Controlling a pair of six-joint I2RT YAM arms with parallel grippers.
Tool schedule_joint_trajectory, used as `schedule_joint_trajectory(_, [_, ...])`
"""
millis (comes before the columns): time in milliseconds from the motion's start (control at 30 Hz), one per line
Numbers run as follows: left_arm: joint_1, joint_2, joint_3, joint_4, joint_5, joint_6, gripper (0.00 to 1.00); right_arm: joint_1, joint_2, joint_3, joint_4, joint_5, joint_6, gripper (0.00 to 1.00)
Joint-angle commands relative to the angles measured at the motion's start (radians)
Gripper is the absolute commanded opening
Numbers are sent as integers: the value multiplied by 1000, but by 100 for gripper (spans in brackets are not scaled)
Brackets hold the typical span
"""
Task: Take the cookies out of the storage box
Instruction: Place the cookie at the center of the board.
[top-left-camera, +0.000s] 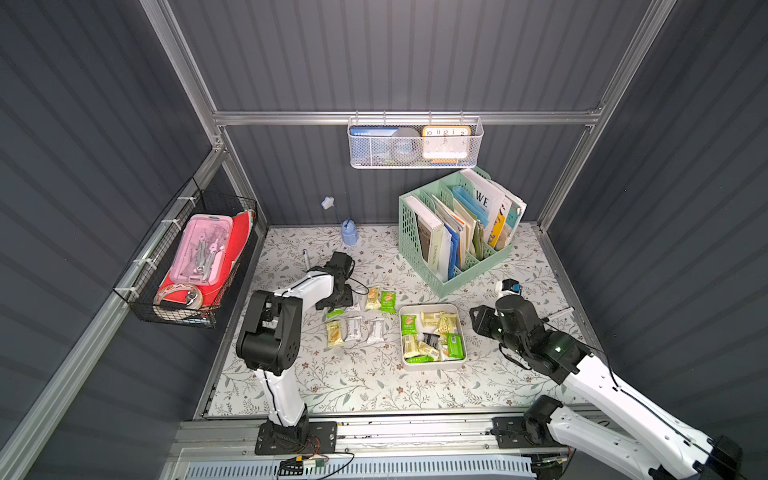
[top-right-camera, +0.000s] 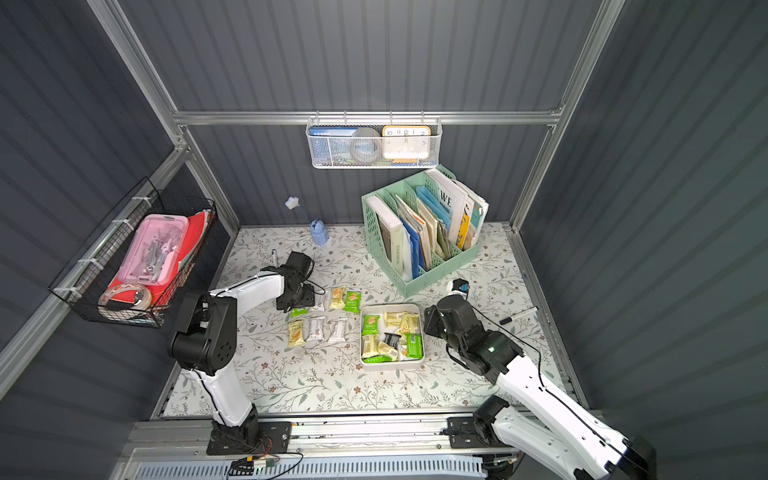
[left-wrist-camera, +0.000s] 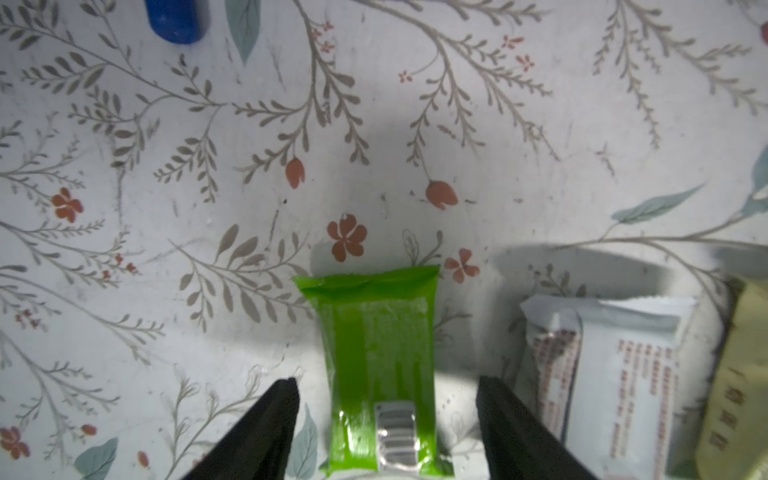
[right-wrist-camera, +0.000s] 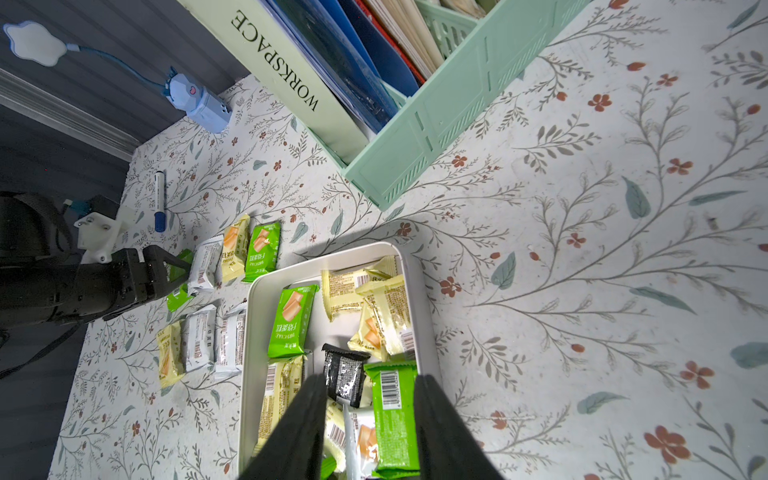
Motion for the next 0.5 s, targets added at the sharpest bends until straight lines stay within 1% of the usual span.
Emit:
schedule_joint_trajectory(0, [-2, -162, 31, -20, 11, -47, 73, -2, 57, 8, 43, -74, -23, 40])
schedule_joint_trajectory(100, [-2, -302, -11, 48, 86, -93, 73, 2, 176, 54, 48, -172, -38, 41])
schedule_joint_trajectory(167, [-2, -384, -66, 101, 125, -166, 72, 10, 265, 97, 42, -234, -60, 42])
schedule_joint_trajectory(300, [-1, -509, -173, 174, 142, -314, 71, 27, 431, 180, 37, -367, -74, 44])
schedule_joint_trajectory(367, [-2, -554, -233, 215, 152, -394, 71, 45, 499, 230, 17, -430, -55, 45])
schedule_joint_trajectory(400, [-2, -561, -249, 214, 175, -432, 71, 55, 530, 254, 7, -450, -46, 46])
schedule_joint_trajectory(433, [-2, -563, -256, 196, 190, -478, 71, 67, 559, 274, 6, -497, -37, 47])
schedule_joint_trajectory(467, [-2, -559, -253, 172, 193, -490, 71, 78, 587, 288, 6, -509, -27, 47])
